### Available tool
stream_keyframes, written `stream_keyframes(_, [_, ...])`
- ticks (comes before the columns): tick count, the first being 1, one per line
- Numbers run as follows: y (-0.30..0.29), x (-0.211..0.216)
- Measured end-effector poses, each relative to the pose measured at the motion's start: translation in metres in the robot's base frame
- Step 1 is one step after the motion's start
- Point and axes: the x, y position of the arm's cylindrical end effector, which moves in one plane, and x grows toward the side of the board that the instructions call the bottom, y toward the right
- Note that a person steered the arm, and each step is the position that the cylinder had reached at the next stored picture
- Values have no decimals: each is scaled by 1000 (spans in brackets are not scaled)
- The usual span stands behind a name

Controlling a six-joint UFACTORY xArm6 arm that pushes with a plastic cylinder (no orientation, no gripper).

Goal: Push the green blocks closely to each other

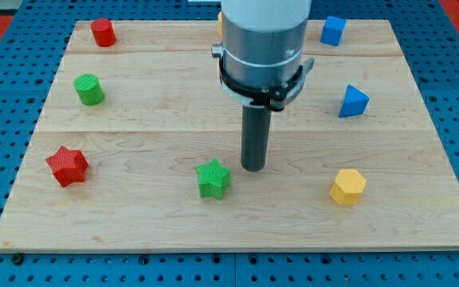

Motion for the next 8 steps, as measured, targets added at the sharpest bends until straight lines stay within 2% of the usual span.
stream_keyframes(1, [-33,22])
stream_keyframes(2, [-41,48])
stream_keyframes(3, [-75,43])
stream_keyframes(4, [-63,-6])
stream_keyframes(5, [-99,-56])
stream_keyframes(6, [-164,-89])
stream_keyframes(8, [-136,-97])
